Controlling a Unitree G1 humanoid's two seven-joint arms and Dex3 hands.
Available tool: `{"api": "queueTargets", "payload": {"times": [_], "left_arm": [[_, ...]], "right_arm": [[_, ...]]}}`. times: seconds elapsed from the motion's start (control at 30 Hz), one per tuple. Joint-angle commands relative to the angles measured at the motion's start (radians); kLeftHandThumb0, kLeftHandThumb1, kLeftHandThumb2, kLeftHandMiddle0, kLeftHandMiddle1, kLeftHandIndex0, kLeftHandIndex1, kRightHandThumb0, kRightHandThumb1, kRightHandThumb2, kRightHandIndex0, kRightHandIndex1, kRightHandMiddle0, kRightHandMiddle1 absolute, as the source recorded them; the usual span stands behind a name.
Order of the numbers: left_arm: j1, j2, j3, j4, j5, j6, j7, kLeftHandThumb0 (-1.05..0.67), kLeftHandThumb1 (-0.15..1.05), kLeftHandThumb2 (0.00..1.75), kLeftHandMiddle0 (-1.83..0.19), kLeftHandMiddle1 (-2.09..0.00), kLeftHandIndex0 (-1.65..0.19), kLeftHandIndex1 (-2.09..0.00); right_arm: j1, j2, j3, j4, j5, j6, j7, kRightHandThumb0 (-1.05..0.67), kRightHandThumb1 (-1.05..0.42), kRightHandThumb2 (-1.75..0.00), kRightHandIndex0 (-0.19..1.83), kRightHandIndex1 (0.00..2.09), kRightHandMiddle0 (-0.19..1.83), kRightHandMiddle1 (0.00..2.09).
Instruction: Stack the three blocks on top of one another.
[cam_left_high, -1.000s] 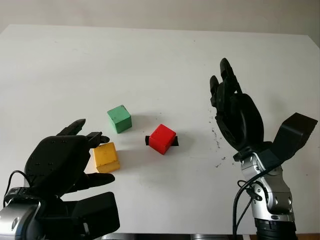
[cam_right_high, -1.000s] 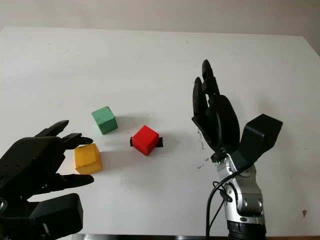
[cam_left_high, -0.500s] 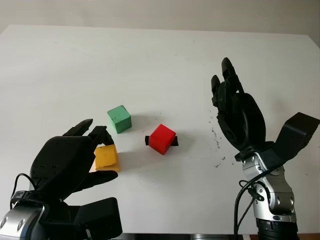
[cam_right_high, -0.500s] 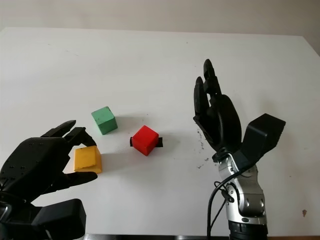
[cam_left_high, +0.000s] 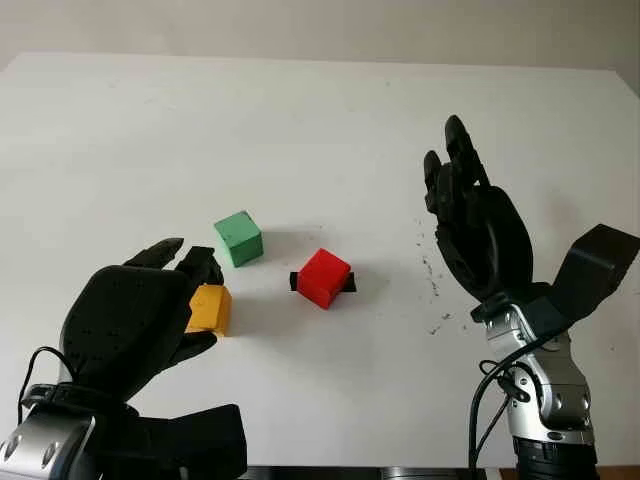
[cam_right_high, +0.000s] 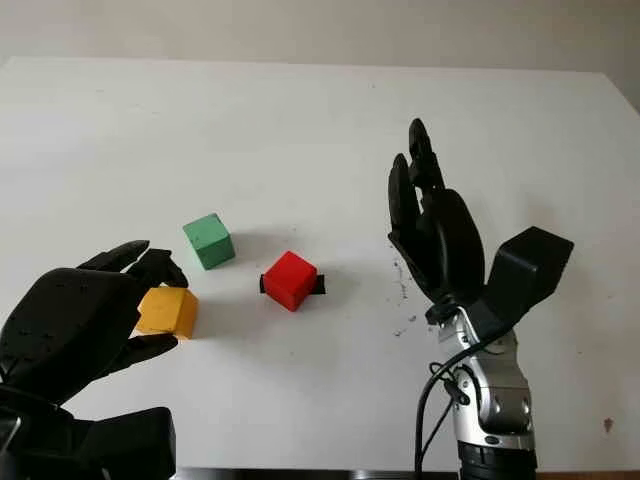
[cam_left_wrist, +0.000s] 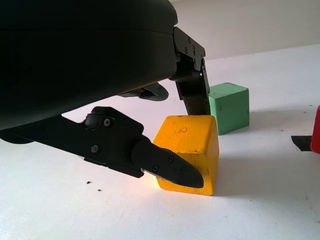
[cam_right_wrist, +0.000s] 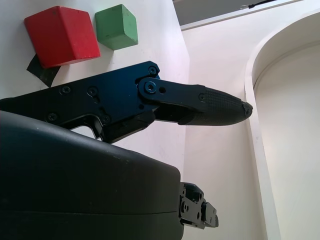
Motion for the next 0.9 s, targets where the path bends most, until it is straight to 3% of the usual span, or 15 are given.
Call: {"api": "queueTargets", "payload": {"times": [0.0,0.2,0.4,0.57,0.67,0.87], "left_arm": [[-0.007,0.004,0.016,-0.028,-0.016,-0.01,-0.012,-0.3,0.96,0.06,-0.37,-0.06,-0.32,-1.22],[-0.114,0.085,0.083,-0.085,-0.176,-0.053,-0.09,-0.38,1.01,0.06,-0.38,-0.06,-0.25,-1.3],[-0.374,0.208,0.106,-0.094,-0.327,-0.038,-0.246,-0.41,1.0,0.05,-0.42,-0.07,-0.31,-1.32],[-0.606,0.292,0.041,-0.015,-0.397,-0.068,-0.303,-0.4,0.95,0.04,-0.49,-0.08,-0.39,-1.36],[-0.723,0.304,-0.019,0.055,-0.43,-0.097,-0.301,-0.35,0.91,0.04,-0.53,-0.08,-0.47,-1.3],[-0.918,0.309,-0.161,0.218,-0.414,-0.158,-0.313,-0.44,0.94,0.06,-0.58,-0.07,-0.57,-1.27]], "right_arm": [[-0.004,-0.006,-0.003,-0.007,0.002,-0.019,0.006,-0.7,-1.05,-0.55,-0.19,0.0,-0.19,0.0],[-0.004,-0.006,-0.001,0.002,-0.003,-0.034,0.016,-0.7,-1.05,-0.56,-0.19,0.0,-0.19,0.0],[0.002,-0.001,0.002,-0.005,0.001,-0.024,0.015,-0.7,-1.05,-0.54,-0.19,0.0,-0.19,0.0],[0.003,0.002,0.008,0.007,-0.003,-0.038,0.018,-0.7,-1.05,-0.53,-0.19,0.0,-0.19,0.0],[0.003,0.007,0.014,0.009,-0.005,-0.038,0.012,-0.71,-1.05,-0.52,-0.19,0.0,-0.19,0.0],[0.005,0.019,0.029,0.003,-0.016,-0.03,-0.011,-0.73,-1.05,-0.5,-0.19,0.0,-0.19,0.0]]}}
